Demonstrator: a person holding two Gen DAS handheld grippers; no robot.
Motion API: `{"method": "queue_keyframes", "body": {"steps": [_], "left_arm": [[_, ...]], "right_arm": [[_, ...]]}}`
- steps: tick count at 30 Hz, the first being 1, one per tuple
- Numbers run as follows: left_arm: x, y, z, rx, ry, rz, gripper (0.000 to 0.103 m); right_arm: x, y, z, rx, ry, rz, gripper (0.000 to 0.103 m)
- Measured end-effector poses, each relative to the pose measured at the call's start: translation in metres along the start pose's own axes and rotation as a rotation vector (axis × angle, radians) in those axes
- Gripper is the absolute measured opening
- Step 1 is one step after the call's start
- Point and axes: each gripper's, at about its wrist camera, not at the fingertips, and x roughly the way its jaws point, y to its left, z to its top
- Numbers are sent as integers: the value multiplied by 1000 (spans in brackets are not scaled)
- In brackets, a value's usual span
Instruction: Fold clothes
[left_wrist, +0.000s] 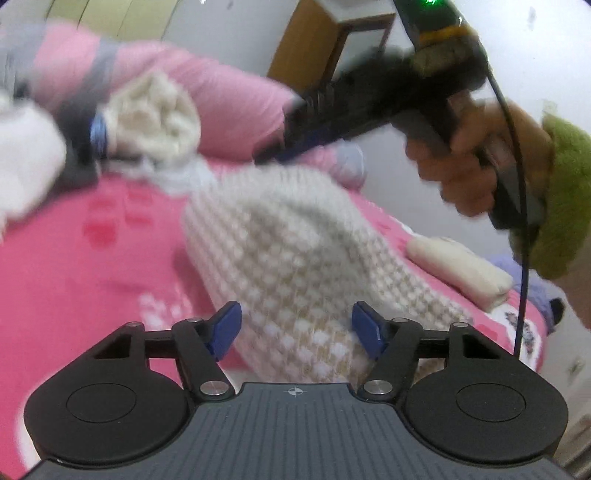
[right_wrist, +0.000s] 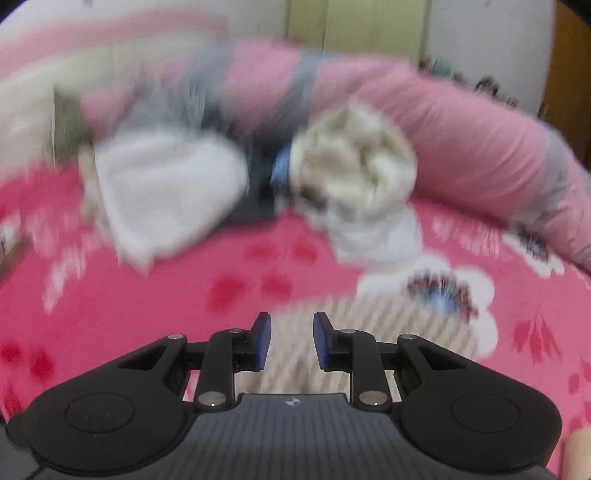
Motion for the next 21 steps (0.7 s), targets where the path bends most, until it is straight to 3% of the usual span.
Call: {"method": "queue_keyframes", "body": {"steps": [1, 3, 6, 9, 11, 15, 18, 21], "left_arm": [[3, 3, -3, -33, 12, -14, 66], [9, 6, -5, -72, 26, -23, 66], [8, 5, -5, -42, 25, -36, 66], [9, 6, -4, -11, 33, -43, 66], [6, 6, -3, 13, 40, -49, 66], [7, 10, -3, 20, 42, -64, 66], [9, 9, -5, 45, 45, -54, 65], [10, 8, -8, 70, 45, -53, 64]], "right_arm": [[24, -2, -13, 5, 77, -37, 26], [48, -13, -34, 57, 83, -41, 26], [42, -22, -30, 133, 91, -26, 26], [29, -11, -17, 94, 114, -57, 27], [9, -11, -3, 125, 135, -22, 26], [-16, 7, 10, 40, 168, 46, 26], [24, 12, -18, 14, 303, 17, 26], [37, 15, -33, 18, 286, -11, 27]]}}
